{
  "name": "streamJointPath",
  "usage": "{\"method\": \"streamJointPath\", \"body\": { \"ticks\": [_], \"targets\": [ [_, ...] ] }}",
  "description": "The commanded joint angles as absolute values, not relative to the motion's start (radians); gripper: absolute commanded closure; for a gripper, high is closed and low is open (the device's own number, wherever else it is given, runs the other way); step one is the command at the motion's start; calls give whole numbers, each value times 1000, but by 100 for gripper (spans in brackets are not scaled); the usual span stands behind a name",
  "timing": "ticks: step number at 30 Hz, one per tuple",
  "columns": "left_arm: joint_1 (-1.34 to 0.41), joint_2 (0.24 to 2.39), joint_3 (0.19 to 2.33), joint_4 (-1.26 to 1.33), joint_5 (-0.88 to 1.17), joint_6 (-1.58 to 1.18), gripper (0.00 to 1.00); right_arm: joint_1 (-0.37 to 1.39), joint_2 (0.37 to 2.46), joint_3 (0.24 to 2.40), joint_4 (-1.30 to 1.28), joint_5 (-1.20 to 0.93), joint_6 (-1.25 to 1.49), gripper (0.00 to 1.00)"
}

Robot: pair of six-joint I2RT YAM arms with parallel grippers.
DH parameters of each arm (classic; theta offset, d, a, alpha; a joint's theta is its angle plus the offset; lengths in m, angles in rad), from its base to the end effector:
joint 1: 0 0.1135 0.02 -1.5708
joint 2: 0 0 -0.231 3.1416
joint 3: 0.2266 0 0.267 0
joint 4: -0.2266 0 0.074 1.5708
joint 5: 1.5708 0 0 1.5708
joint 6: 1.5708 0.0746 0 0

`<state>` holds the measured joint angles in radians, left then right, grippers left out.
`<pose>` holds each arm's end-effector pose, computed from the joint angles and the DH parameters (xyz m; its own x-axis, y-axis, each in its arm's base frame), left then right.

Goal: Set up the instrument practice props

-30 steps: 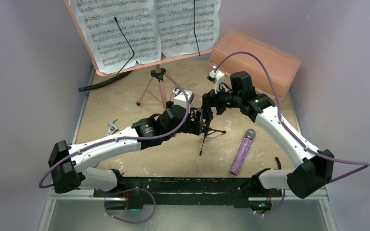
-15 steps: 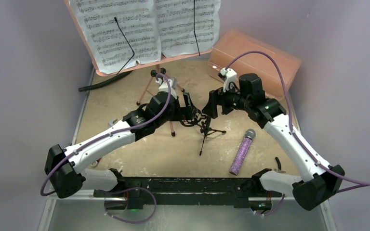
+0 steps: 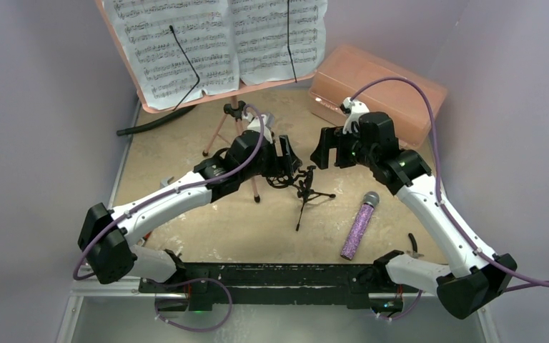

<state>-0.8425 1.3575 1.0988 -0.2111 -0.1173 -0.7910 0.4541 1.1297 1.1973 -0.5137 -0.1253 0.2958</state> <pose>0.2528 -0.2703 0.2637 -0.6895 -0.2878 -0.6646 0.2581 0.7598 -0.5968 0.2749 0.1446 0.3360 -0.5273 0.0645 -0.8472 -0.4002 0.8608 0.3146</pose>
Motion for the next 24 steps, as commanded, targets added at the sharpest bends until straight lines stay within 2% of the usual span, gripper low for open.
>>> {"method": "streamJointPath", "body": {
  "ticks": [1,14,24],
  "targets": [
    [-837,1398,1191,-228,-52,-723,24,456,1117,1232,-587,-49,346,9],
    [-839,1431,1223,-323,69,-698,27,454,1141,1264,-656,-13,428,8],
    [-844,1424,1247,-353,122,-680,34,436,1174,1281,-676,-15,422,7]
  ]
}}
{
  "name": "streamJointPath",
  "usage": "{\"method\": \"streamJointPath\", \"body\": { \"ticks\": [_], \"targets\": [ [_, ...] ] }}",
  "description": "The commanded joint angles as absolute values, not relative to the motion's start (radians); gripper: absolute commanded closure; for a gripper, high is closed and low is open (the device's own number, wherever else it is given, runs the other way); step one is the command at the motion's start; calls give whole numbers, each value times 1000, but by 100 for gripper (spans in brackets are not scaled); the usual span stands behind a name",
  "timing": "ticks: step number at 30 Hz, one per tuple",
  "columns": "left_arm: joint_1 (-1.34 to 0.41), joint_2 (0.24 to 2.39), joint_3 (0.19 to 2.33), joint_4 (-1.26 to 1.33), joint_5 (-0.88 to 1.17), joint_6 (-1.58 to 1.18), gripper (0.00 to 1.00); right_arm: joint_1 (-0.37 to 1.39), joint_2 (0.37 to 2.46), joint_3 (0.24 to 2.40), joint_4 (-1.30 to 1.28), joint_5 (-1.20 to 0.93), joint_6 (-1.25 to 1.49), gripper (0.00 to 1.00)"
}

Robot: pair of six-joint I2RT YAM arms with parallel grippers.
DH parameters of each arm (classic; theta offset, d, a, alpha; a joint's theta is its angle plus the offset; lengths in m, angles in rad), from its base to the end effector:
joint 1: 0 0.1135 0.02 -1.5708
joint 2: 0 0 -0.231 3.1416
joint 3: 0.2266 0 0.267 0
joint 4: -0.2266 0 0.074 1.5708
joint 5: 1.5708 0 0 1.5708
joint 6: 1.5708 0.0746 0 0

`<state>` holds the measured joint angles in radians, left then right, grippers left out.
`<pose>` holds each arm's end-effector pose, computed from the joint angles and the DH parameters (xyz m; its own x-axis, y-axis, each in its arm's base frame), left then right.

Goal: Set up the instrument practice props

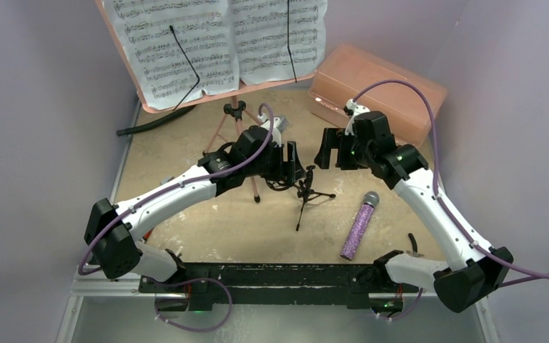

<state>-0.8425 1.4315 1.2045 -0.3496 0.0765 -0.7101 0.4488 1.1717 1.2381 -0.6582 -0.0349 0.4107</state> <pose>0.2482 -0.2869 0.2613 -0.7881 -0.0929 -0.6085 0.3601 0.7322 -0.5781 0.2774 0.1365 0.3206 -0.6444 0.1326 -0.7532 -0.2208 0.9107 0.3492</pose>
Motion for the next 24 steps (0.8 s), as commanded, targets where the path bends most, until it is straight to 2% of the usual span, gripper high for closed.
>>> {"method": "streamJointPath", "body": {
  "ticks": [1,8,24],
  "targets": [
    [-845,1422,1248,-353,128,-677,34,432,1177,1280,-676,-17,423,7],
    [-852,1417,1247,-323,179,-635,37,372,1182,1238,-676,-66,439,6],
    [-854,1270,1114,-29,35,-569,18,250,1088,1018,-649,-32,520,2]
  ]
}}
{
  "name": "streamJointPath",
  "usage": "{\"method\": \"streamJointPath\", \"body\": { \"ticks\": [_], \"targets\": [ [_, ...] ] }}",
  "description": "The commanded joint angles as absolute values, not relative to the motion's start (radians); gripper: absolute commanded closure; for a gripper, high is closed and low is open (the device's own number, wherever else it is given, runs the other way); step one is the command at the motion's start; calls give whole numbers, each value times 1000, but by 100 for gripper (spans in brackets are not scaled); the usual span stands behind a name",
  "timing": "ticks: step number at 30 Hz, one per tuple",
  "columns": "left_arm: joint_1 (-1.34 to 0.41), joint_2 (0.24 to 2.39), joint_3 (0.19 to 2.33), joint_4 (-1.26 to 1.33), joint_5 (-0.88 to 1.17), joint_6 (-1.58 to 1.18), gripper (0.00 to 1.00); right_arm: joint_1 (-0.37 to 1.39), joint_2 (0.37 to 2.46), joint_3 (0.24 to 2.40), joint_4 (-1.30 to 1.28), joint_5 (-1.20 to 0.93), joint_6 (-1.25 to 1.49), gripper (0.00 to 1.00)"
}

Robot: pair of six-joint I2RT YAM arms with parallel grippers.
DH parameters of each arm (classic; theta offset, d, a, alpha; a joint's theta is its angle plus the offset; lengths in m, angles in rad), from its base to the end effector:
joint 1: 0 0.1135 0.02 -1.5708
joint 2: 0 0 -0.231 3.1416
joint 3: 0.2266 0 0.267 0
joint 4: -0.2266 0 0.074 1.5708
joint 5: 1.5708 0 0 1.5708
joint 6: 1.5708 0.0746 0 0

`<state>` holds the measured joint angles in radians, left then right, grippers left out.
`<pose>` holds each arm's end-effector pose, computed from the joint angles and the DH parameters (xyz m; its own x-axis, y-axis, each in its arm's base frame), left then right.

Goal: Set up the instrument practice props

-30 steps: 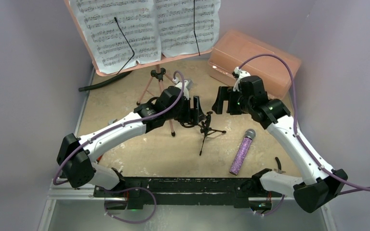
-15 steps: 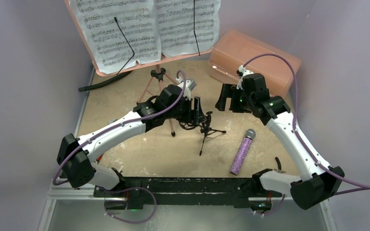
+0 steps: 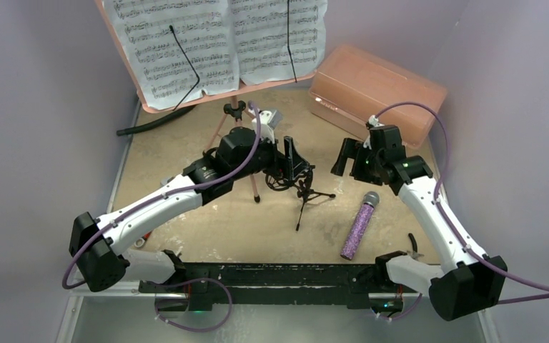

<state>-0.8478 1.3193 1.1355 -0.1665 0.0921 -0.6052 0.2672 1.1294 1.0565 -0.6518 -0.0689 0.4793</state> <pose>0.2387 -0.2809 0.2978 -0.6440 -0.1263 -0.7545 0.5319 0.6349 -0.5603 0.2844 0.0832 0.2648 -0.7117 0.2822 -0.6433 0.0170 0.9224 0.3858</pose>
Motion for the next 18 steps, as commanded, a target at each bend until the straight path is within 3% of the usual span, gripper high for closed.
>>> {"method": "streamJointPath", "body": {
  "ticks": [1,18],
  "targets": [
    [-854,1266,1110,-23,25,-569,16,246,1082,1004,-650,-24,522,2],
    [-852,1237,1069,42,-58,-581,9,83,1148,817,-653,108,559,2]
  ]
}}
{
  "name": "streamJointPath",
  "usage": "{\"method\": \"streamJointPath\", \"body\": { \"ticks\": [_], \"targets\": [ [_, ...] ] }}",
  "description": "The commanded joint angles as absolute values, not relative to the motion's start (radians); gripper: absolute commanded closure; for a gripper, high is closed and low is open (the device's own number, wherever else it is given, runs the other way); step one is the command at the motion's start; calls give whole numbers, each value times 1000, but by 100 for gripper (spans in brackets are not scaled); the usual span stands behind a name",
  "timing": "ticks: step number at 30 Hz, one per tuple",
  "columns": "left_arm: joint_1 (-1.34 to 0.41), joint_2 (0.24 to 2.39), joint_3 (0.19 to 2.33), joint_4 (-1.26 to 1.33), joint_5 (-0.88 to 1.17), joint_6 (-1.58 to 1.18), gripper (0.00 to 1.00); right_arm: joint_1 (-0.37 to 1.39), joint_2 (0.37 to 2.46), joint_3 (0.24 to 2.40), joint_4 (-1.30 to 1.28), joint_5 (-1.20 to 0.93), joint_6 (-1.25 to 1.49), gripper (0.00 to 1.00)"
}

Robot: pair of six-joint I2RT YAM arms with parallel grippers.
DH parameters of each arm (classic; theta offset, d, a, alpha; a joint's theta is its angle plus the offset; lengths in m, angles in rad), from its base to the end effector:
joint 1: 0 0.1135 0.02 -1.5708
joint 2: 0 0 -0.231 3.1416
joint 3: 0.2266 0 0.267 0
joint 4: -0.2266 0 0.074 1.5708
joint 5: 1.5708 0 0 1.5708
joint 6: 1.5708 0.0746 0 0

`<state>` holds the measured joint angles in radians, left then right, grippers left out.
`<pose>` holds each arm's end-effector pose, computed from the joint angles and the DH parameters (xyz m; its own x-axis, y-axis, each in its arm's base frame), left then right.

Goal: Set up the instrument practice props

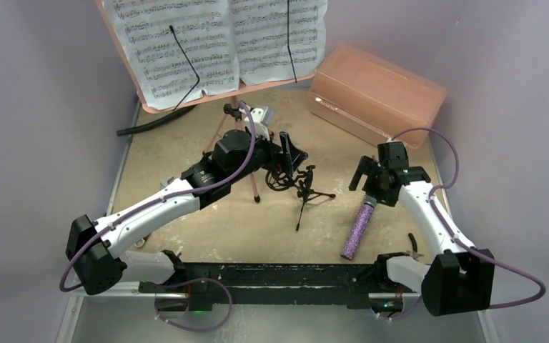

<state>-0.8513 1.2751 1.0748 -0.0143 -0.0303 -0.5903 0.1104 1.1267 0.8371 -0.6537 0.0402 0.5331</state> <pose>0.2421 -0.2729 0.3099 -0.5242 -0.2460 -0.8153 0.5303 0.6549 -0.5385 0.2731 0.0273 0.1850 -0.7369 0.4292 -0.5222 0.3343 0.9029 0.2704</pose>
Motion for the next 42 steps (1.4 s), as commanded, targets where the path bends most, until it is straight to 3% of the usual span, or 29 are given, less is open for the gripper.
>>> {"method": "streamJointPath", "body": {
  "ticks": [1,7,14,29,40,42],
  "targets": [
    [-852,1235,1067,41,-62,-577,9,73,1159,812,-653,113,562,2],
    [-851,1223,1046,43,-123,-558,9,17,1210,787,-633,98,568,4],
    [-847,1233,1069,66,-169,-502,6,6,1250,738,-584,72,610,23],
    [-835,1209,1096,79,-157,-438,1,7,1458,737,-395,2,575,52],
    [-834,1250,1079,64,-154,-498,1,8,1429,862,-423,60,456,82],
    [-833,1259,1061,84,-132,-519,1,8,1402,877,-414,11,420,100]
  ]
}}
